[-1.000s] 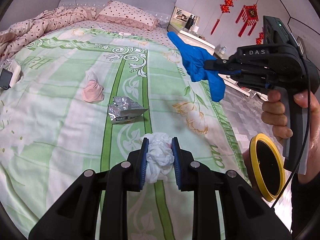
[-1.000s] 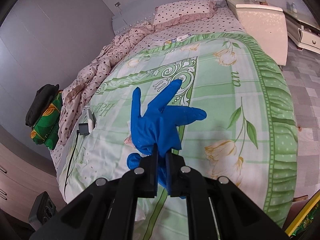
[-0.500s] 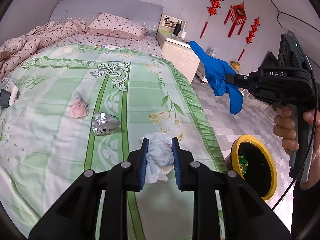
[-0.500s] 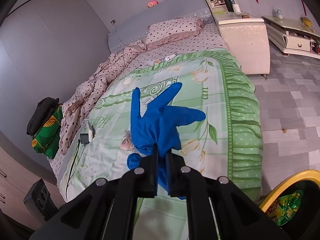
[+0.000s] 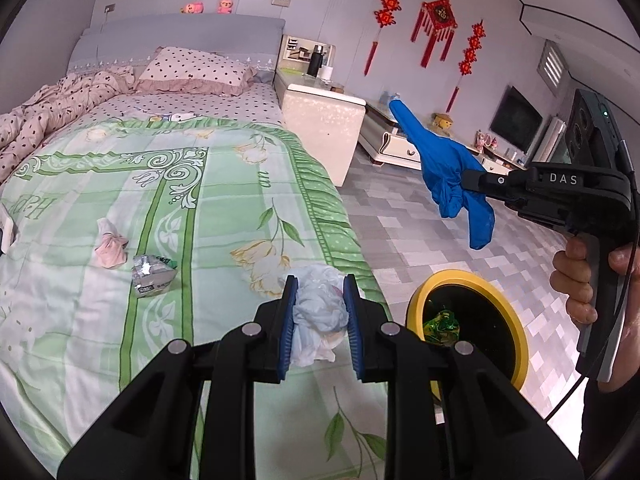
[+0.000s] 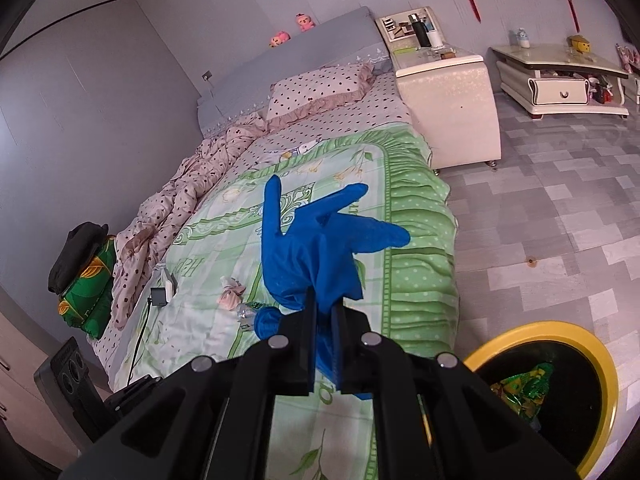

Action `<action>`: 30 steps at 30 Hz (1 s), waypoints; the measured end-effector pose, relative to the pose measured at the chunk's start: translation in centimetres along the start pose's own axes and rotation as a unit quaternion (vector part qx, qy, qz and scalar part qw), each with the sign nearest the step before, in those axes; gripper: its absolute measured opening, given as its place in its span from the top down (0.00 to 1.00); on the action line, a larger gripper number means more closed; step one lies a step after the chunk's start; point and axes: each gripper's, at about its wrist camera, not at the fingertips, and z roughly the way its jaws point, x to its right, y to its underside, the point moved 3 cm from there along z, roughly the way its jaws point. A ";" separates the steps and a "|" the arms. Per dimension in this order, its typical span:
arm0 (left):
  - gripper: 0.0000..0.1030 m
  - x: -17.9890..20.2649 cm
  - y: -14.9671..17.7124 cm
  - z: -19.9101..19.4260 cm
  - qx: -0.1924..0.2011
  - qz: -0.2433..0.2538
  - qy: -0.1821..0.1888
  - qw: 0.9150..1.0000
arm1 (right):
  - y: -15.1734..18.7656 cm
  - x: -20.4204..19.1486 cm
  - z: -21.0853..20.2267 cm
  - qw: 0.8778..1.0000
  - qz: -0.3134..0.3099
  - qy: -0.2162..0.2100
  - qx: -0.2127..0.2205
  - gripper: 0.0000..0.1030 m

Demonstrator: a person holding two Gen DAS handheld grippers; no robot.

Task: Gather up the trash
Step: 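Carry the tissue with the left tool while the right carries the glove over the bin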

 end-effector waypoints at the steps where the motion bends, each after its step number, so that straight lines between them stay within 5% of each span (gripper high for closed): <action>1: 0.79 0.7 -0.1 0.1 0.000 0.003 0.003 1.000 | 0.1 0.4 -0.6 1.000 0.002 0.003 0.003 0.95; 14: 0.79 8.6 -1.0 2.5 -0.017 0.035 0.038 0.999 | 1.6 7.5 -7.0 0.998 0.037 0.037 0.035 0.95; 30: 0.79 15.6 1.4 8.3 -0.060 0.078 0.049 0.994 | 4.7 14.7 -8.4 0.994 0.078 0.069 0.029 0.95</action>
